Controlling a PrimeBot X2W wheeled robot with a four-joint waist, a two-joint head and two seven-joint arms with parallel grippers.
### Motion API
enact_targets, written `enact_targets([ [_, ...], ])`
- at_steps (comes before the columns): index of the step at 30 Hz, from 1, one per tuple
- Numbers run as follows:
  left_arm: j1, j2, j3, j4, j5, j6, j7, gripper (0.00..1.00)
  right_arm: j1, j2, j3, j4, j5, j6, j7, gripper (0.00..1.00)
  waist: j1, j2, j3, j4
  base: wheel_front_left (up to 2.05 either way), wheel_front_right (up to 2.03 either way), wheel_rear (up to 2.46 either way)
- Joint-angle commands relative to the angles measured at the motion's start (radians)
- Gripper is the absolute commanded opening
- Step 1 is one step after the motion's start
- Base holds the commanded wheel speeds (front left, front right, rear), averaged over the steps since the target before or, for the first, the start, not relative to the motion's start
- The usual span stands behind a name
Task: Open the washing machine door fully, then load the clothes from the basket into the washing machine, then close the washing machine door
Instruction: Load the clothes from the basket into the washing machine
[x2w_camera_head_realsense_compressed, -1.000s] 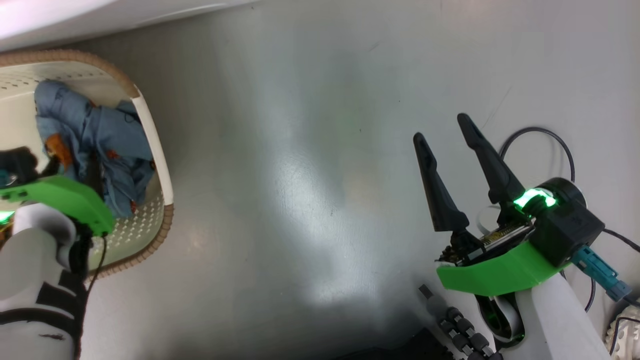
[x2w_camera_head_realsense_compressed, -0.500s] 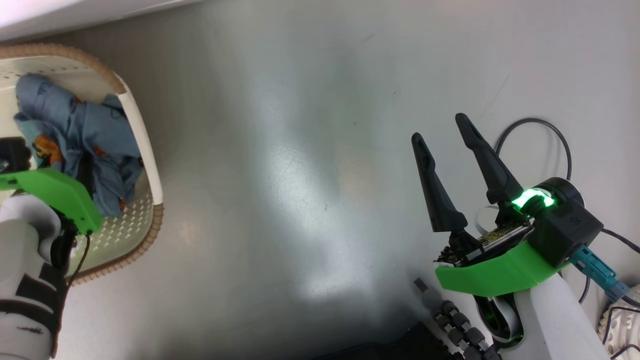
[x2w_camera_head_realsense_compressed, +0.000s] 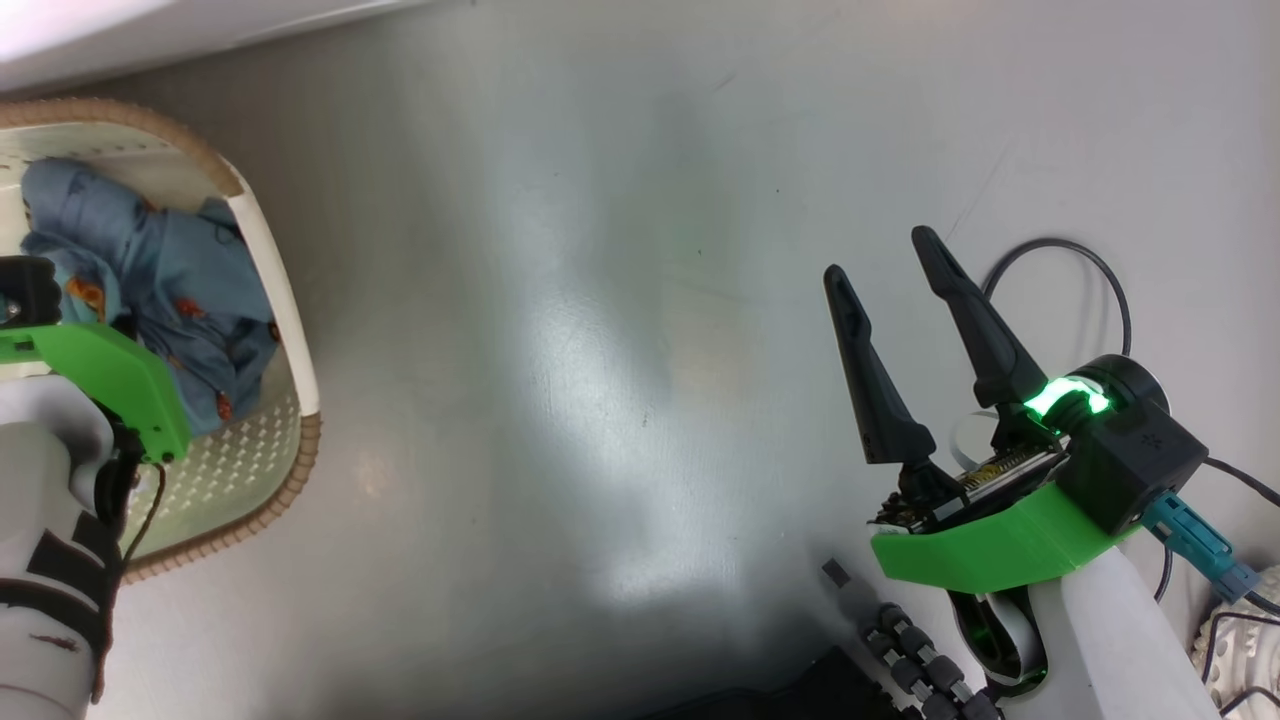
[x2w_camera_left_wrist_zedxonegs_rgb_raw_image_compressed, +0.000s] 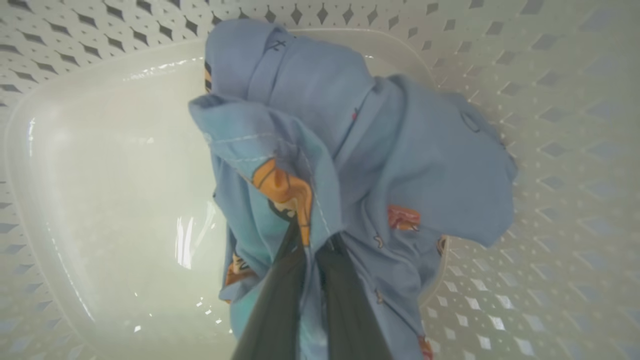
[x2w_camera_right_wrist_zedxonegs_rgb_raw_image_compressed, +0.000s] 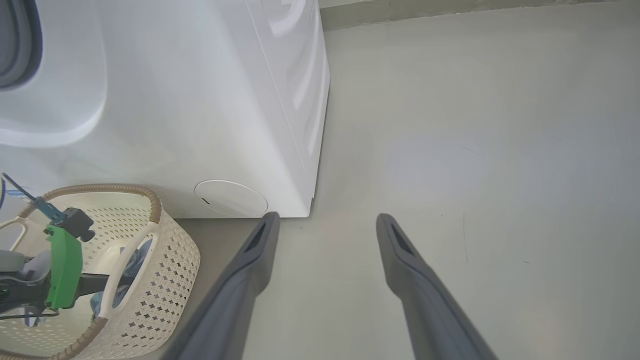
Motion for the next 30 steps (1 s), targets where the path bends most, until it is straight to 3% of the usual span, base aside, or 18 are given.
enact_targets([
  [1,0.023,0.035,0.009,0.001,0.000,0.005,-0.011,0.00,0.032,0.007,0.015,-0.020,0.001,0.009,-0.005,1.00,0.0000,0.0000,-0.007,0.003,0.00,0.00,0.00],
  [18,0.156,0.009,0.050,-0.039,-0.064,-0.005,-0.186,0.00,0.048,0.005,-0.017,0.001,-0.022,0.009,-0.005,1.00,0.0000,0.0000,-0.177,0.067,0.00,0.00,0.00],
  [30,0.400,-0.011,0.179,-0.433,-0.036,0.062,-0.190,0.00,0.077,-0.015,-0.013,0.029,-0.018,0.009,-0.005,1.00,0.0000,0.0000,-0.319,0.117,0.00,0.00,0.00],
])
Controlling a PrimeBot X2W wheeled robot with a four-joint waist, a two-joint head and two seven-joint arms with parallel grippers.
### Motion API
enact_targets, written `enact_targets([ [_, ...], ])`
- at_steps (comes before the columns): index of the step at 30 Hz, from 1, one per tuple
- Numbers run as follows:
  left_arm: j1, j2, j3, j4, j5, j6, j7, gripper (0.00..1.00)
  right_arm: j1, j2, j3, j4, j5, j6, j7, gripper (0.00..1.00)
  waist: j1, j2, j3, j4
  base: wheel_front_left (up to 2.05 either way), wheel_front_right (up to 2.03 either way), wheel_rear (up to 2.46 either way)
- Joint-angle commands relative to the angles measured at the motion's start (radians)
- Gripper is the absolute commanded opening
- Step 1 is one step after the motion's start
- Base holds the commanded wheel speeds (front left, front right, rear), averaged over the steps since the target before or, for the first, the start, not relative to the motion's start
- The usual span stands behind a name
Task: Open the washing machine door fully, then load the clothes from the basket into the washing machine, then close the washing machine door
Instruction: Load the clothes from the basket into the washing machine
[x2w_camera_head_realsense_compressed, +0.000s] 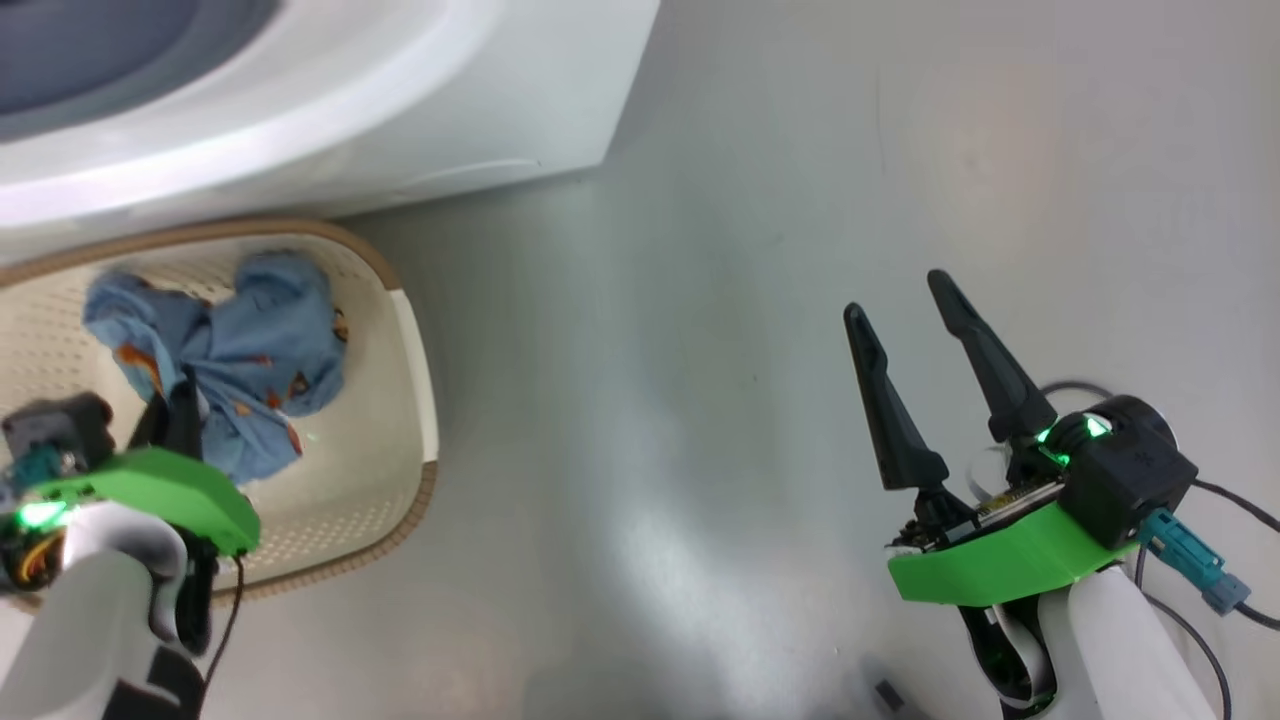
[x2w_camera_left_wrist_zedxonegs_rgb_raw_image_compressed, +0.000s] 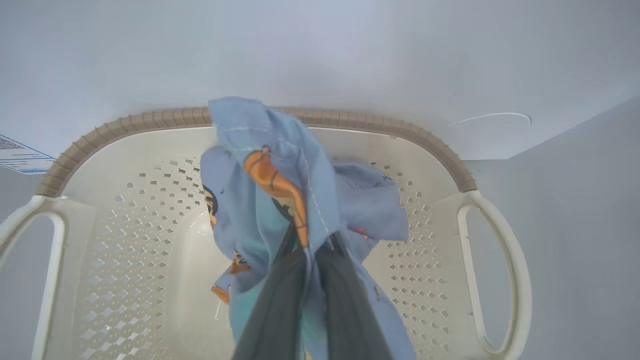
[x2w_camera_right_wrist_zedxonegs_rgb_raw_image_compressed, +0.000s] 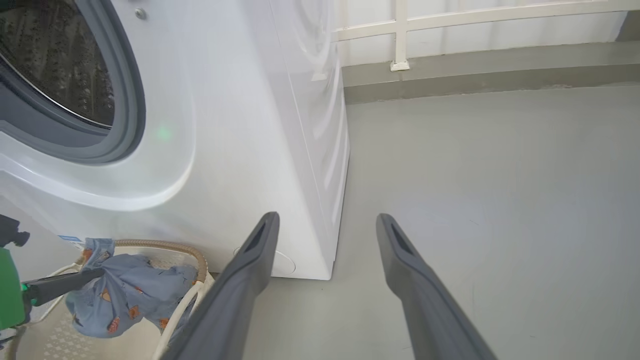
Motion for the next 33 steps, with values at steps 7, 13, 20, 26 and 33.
enact_targets([
  [7,0.182,0.006,0.128,-0.265,0.070,0.031,-0.014,0.00,0.056,-0.013,0.024,0.000,0.000,0.009,-0.005,1.00,0.0000,0.0000,-0.137,0.039,0.00,0.00,0.00],
  [13,0.275,-0.026,0.185,-0.399,0.102,0.036,-0.014,0.00,0.075,-0.020,0.033,0.015,0.005,0.009,-0.005,1.00,0.0000,0.0000,-0.197,0.040,0.00,0.00,0.00],
  [20,0.359,-0.064,0.240,-0.534,0.139,0.028,-0.014,0.00,0.106,-0.027,0.043,0.028,0.013,0.009,-0.005,1.00,0.0000,0.0000,-0.268,0.047,0.00,0.00,0.00],
  [26,0.404,-0.088,0.268,-0.624,0.171,0.020,-0.014,0.00,0.140,-0.033,0.048,0.037,0.020,0.009,-0.005,1.00,0.0000,0.0000,-0.330,0.057,0.00,0.00,0.00],
  [33,0.459,-0.104,0.304,-0.731,0.203,0.019,-0.014,0.00,0.171,-0.041,0.058,0.045,0.030,0.009,-0.005,1.00,0.0000,0.0000,-0.392,0.052,0.00,0.00,0.00],
])
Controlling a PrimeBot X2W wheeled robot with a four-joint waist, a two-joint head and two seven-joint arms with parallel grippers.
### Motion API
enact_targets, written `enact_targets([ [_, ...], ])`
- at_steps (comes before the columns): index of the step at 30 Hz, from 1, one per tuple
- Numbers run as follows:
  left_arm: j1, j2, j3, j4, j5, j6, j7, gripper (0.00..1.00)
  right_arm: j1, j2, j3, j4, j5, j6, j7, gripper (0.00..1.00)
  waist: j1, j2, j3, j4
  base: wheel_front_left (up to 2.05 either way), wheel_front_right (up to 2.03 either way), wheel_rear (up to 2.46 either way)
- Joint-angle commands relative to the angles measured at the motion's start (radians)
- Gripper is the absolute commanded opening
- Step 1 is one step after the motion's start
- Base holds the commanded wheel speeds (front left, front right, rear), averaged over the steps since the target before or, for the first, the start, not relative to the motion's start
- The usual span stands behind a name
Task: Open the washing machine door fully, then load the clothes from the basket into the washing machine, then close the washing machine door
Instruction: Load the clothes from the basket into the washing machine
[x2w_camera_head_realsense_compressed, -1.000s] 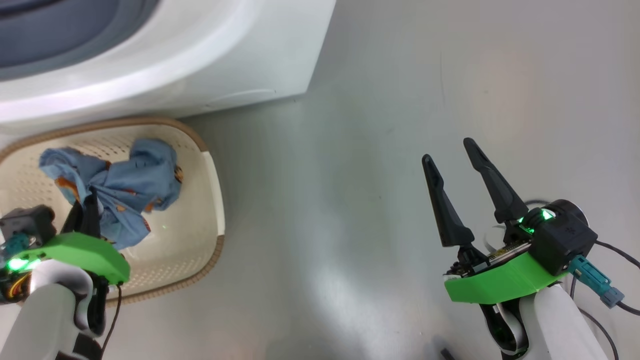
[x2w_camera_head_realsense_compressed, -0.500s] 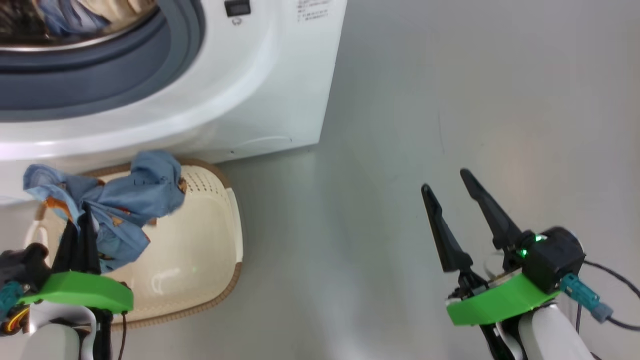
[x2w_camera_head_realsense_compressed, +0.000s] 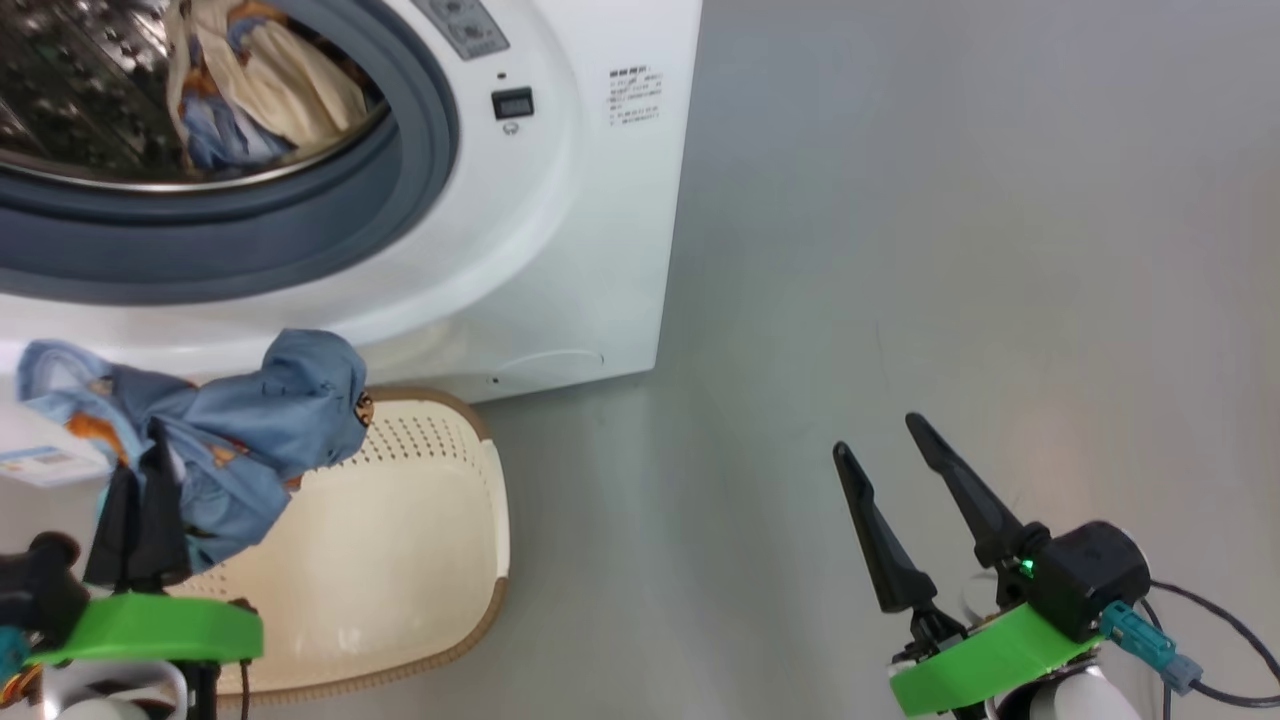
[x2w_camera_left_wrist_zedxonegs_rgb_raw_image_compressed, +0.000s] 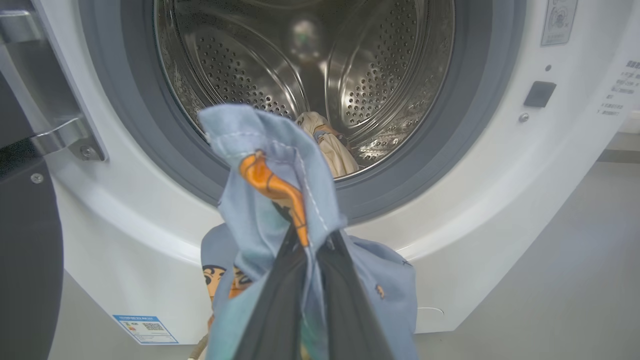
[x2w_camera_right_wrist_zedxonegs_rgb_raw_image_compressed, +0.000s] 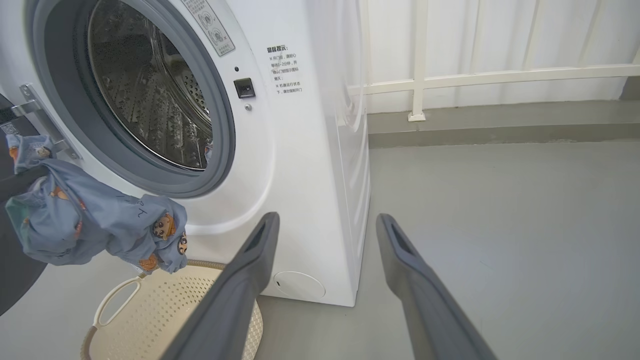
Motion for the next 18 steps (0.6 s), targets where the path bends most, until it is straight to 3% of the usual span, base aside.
enact_targets([
  [1,0.016,0.019,0.045,-0.049,0.018,0.001,-0.006,0.00,0.019,-0.007,0.021,-0.020,0.010,0.009,-0.005,1.00,0.0000,0.0000,-0.036,-0.003,0.00,0.00,0.00],
  [18,0.193,-0.009,0.078,-0.169,0.060,0.021,-0.006,0.00,0.110,-0.014,0.026,-0.005,0.021,0.009,-0.005,1.00,0.0000,0.0000,-0.209,-0.002,0.00,0.00,0.00],
])
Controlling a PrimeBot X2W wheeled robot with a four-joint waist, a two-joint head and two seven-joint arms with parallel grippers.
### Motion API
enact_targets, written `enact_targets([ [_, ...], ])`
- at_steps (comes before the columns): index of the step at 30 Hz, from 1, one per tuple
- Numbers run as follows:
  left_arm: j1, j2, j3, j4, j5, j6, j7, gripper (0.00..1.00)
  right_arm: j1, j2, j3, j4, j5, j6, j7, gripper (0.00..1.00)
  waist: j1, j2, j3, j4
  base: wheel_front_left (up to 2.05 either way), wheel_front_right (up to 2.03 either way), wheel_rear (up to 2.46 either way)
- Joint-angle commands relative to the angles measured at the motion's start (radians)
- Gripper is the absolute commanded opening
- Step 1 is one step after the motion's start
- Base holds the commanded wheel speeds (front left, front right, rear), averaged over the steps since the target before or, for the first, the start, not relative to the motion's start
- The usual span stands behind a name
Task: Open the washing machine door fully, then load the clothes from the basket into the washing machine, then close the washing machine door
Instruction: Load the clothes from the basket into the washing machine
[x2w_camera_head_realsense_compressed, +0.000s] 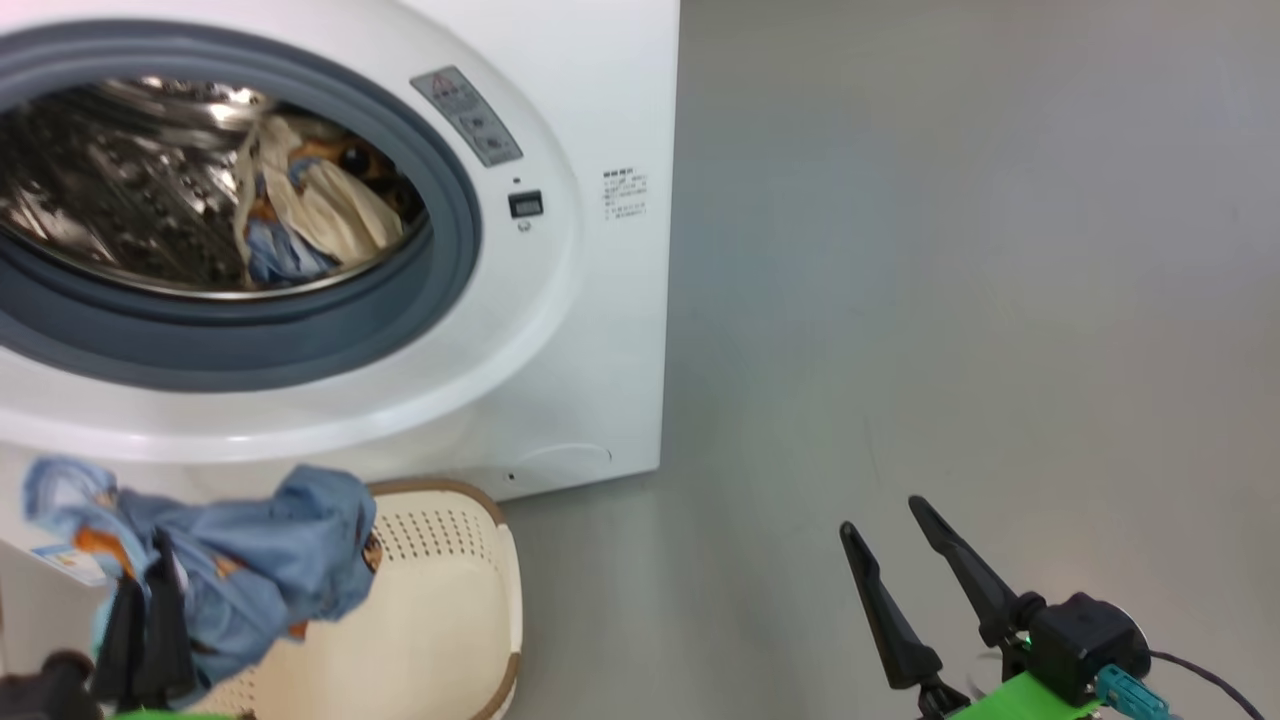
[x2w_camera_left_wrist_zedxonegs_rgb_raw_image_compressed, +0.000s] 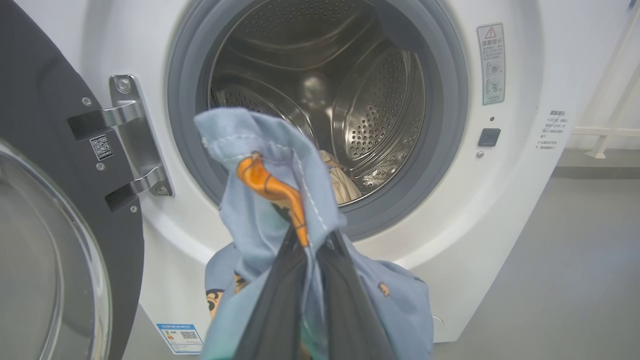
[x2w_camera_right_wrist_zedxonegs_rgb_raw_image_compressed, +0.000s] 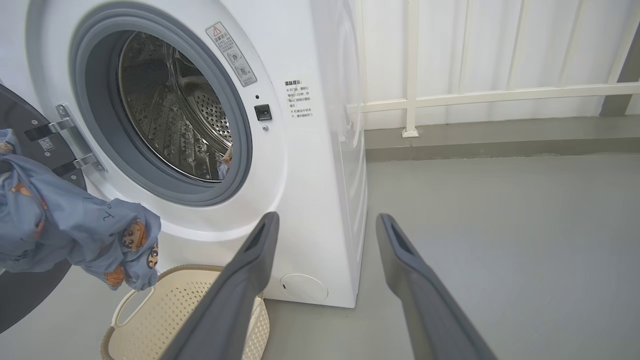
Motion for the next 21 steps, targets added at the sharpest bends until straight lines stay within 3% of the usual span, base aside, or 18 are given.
enact_targets([
  [1,-0.004,0.016,0.038,-0.032,0.010,0.008,-0.006,0.00,0.003,-0.012,0.024,-0.021,0.012,0.009,-0.005,1.00,0.0000,0.0000,-0.033,0.007,0.00,0.00,0.00],
  [21,0.121,-0.018,0.012,-0.058,-0.008,0.042,-0.006,0.00,0.055,-0.019,0.017,-0.027,0.015,0.009,-0.005,1.00,0.0000,0.0000,-0.084,0.032,0.00,0.00,0.00],
])
